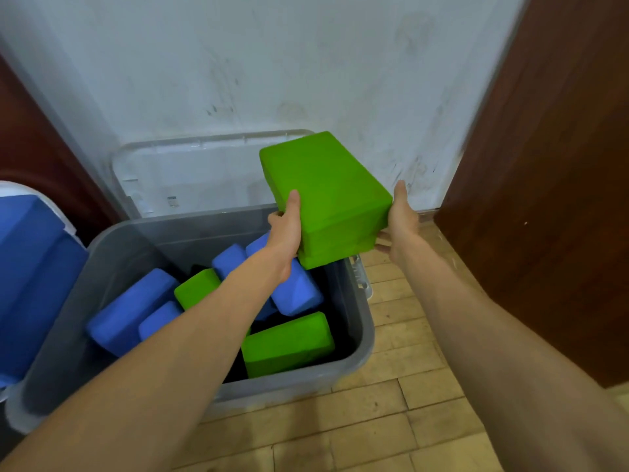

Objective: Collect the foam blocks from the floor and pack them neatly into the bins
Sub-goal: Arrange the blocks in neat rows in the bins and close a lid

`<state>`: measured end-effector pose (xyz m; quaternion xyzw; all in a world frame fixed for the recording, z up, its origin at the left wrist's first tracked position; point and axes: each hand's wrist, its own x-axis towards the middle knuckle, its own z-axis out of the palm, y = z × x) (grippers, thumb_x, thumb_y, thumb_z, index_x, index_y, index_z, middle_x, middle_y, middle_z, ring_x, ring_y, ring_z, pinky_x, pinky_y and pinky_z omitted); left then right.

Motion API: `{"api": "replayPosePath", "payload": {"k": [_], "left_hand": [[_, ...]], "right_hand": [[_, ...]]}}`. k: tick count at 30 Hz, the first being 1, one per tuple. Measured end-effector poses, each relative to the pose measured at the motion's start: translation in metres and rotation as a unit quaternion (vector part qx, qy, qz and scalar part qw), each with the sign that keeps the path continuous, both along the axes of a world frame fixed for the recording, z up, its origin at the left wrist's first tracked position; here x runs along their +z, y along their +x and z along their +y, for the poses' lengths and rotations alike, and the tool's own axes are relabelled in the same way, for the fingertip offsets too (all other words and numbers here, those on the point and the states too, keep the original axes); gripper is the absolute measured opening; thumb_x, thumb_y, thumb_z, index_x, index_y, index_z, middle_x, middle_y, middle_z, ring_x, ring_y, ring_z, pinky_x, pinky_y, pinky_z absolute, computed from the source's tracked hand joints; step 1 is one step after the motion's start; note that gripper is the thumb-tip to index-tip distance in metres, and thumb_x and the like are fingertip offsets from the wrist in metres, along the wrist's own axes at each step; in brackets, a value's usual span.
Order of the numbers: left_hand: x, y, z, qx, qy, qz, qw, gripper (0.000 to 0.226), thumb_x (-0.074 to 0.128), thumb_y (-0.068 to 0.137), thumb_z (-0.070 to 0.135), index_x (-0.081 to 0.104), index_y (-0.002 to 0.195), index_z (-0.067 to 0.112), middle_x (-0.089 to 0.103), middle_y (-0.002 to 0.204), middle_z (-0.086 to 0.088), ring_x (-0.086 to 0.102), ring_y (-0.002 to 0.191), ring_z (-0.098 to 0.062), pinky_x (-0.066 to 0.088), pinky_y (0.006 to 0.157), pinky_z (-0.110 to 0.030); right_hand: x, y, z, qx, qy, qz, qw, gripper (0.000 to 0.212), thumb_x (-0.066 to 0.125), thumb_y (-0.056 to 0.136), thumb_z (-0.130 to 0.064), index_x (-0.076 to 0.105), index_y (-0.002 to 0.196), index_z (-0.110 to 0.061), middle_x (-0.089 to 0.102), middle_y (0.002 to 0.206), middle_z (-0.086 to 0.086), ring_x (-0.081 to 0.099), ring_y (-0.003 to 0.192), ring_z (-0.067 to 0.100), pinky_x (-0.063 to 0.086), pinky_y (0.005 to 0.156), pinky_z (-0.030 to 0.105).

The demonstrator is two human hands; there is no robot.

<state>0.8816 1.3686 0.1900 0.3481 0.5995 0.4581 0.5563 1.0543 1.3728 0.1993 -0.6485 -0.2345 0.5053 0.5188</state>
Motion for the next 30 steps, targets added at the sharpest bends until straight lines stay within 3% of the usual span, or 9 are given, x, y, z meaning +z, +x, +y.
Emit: {"api": "replayPosePath", "payload": {"k": [3, 5, 7, 10, 13, 18, 24, 27, 30], "left_hand": [[-0.002, 0.000, 0.003, -0.005, 0.000, -0.016, 1.000, 0.110, 0.046, 0.054, 0.087, 0.033, 0.144, 0.025, 0.052, 0.138, 0.002, 0.054, 0.120, -0.023, 0.042, 0.103, -0.050], [-0.003, 0.002, -0.001, -0.017, 0.003, -0.041, 0.999, 0.102, 0.052, 0.060, 0.082, 0.033, 0.145, 0.030, 0.051, 0.139, 0.004, 0.053, 0.121, -0.019, 0.043, 0.101, -0.044], [-0.002, 0.003, -0.003, -0.026, 0.016, -0.056, 0.998, 0.075, 0.052, 0.082, 0.063, 0.035, 0.145, 0.025, 0.053, 0.137, 0.002, 0.054, 0.119, -0.018, 0.048, 0.085, -0.035], [-0.008, -0.001, 0.003, -0.044, 0.010, -0.060, 0.997, 0.060, 0.054, 0.090, 0.050, 0.037, 0.141, 0.022, 0.052, 0.136, -0.001, 0.054, 0.118, -0.021, 0.049, 0.071, -0.034], [-0.005, 0.001, 0.004, -0.069, 0.020, -0.042, 0.997, 0.065, 0.057, 0.088, 0.054, 0.034, 0.140, 0.023, 0.049, 0.140, 0.004, 0.054, 0.119, -0.019, 0.050, 0.074, -0.036], [0.003, 0.005, 0.009, -0.072, 0.022, 0.017, 0.997, 0.075, 0.054, 0.087, 0.060, 0.025, 0.144, 0.022, 0.048, 0.135, 0.005, 0.054, 0.113, -0.020, 0.046, 0.090, -0.042], [0.005, 0.001, 0.004, -0.104, 0.009, 0.011, 0.995, 0.063, 0.048, 0.091, 0.057, 0.031, 0.143, 0.025, 0.049, 0.139, -0.001, 0.054, 0.118, -0.024, 0.045, 0.093, -0.039], [0.002, 0.000, -0.002, -0.116, 0.011, -0.003, 0.993, 0.056, 0.044, 0.096, 0.052, 0.030, 0.143, 0.025, 0.044, 0.141, -0.001, 0.049, 0.122, -0.023, 0.044, 0.097, -0.040], [0.000, -0.003, -0.006, -0.128, 0.015, 0.001, 0.992, 0.050, 0.038, 0.100, 0.041, 0.026, 0.146, 0.025, 0.040, 0.142, 0.000, 0.047, 0.121, -0.022, 0.040, 0.102, -0.041]], "right_hand": [[-0.003, 0.005, -0.012, 0.111, 0.050, 0.088, 0.989, 0.066, 0.033, 0.089, -0.071, 0.060, 0.123, -0.021, 0.066, 0.106, -0.001, 0.063, 0.095, 0.020, 0.053, 0.075, 0.040], [-0.009, 0.002, -0.015, 0.152, 0.085, 0.111, 0.978, 0.050, 0.057, 0.089, -0.053, 0.053, 0.126, -0.020, 0.066, 0.114, 0.000, 0.063, 0.101, 0.019, 0.055, 0.079, 0.041], [-0.012, -0.007, -0.008, 0.125, 0.103, 0.093, 0.982, 0.067, 0.075, 0.078, -0.040, 0.041, 0.131, -0.017, 0.060, 0.124, 0.004, 0.061, 0.108, 0.021, 0.055, 0.082, 0.044], [-0.005, -0.016, 0.006, 0.083, 0.122, 0.031, 0.989, 0.080, 0.076, 0.061, -0.051, 0.032, 0.122, -0.024, 0.056, 0.120, 0.001, 0.058, 0.108, 0.018, 0.051, 0.093, 0.048], [-0.008, -0.016, 0.017, 0.045, 0.127, 0.026, 0.990, 0.084, 0.069, 0.055, -0.065, 0.036, 0.123, -0.030, 0.057, 0.123, -0.002, 0.057, 0.110, 0.018, 0.049, 0.098, 0.049], [-0.009, -0.013, 0.019, 0.037, 0.078, -0.013, 0.996, 0.080, 0.055, 0.077, -0.070, 0.029, 0.145, -0.035, 0.048, 0.139, -0.005, 0.049, 0.124, 0.023, 0.041, 0.103, 0.053], [-0.001, -0.016, 0.015, 0.014, 0.061, 0.009, 0.998, 0.064, 0.056, 0.087, -0.056, 0.028, 0.136, -0.027, 0.046, 0.120, -0.001, 0.050, 0.109, 0.024, 0.054, 0.085, 0.051], [-0.006, -0.016, 0.013, 0.029, 0.062, -0.004, 0.998, 0.068, 0.053, 0.086, -0.062, 0.032, 0.142, -0.029, 0.048, 0.132, -0.002, 0.052, 0.116, 0.026, 0.056, 0.080, 0.049], [-0.002, -0.018, 0.014, 0.040, 0.041, -0.013, 0.998, 0.080, 0.045, 0.084, -0.071, 0.021, 0.149, -0.032, 0.040, 0.147, 0.001, 0.049, 0.124, 0.033, 0.052, 0.083, 0.050]]}}
